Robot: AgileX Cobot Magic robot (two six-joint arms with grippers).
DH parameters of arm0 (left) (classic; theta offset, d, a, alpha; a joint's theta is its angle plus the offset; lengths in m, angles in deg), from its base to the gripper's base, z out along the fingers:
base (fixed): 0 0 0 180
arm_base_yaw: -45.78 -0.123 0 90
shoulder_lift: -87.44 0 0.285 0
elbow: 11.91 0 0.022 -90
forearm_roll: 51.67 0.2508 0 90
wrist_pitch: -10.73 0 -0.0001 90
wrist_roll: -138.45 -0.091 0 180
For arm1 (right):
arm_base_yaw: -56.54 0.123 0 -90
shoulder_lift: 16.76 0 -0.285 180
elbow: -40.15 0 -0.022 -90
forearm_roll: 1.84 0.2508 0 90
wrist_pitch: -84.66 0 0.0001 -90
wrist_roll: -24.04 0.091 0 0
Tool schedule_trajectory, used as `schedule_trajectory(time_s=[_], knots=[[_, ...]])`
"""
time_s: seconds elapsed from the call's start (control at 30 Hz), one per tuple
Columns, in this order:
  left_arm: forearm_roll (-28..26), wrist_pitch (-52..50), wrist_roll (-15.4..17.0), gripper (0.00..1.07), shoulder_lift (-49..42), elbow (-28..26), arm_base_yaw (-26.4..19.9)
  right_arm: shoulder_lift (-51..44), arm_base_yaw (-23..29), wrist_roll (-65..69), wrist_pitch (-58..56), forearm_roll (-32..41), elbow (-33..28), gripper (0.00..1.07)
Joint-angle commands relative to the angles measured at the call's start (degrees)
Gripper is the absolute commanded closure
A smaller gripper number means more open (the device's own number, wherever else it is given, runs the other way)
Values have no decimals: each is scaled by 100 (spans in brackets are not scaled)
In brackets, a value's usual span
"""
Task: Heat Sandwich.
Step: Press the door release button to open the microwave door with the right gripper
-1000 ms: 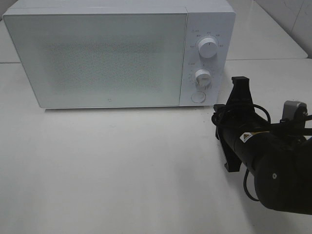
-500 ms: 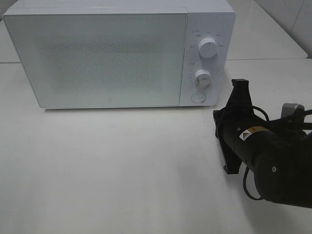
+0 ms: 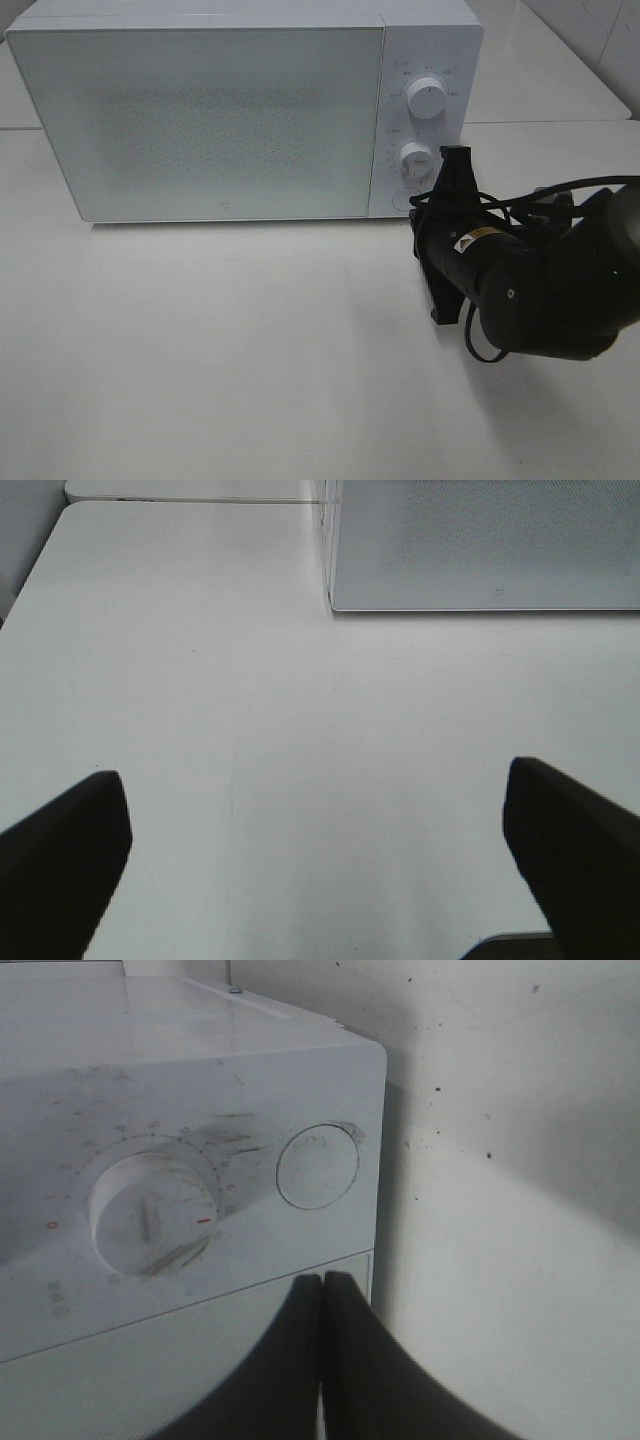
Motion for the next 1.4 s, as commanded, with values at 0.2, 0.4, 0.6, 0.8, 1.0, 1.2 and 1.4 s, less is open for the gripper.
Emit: schedule_trajectory(time_s=[0.2, 0.4, 0.6, 0.8, 1.0, 1.2, 1.4], knots=[[-29, -17, 52, 10, -92, 11, 0, 521, -246, 23, -103, -212, 676, 107], [-29, -17, 52, 10, -92, 11, 0, 814, -372, 6, -206, -206, 991, 107], [-29, -17, 52, 10, -92, 11, 0, 911, -516, -69, -195, -189, 1134, 107], [-29, -17, 52, 10, -92, 11, 0, 911, -636, -132, -298, -189, 1283, 107], [-29, -17, 52, 10, -92, 11, 0, 1083, -636, -115, -361, -195, 1415, 107], [-29, -17, 52, 10, -92, 11, 0, 1180, -636, -126, -34, -69, 1438, 107], [-29, -17, 52, 10, -92, 11, 0, 1180, -636, -143, 172, -57, 1450, 107]])
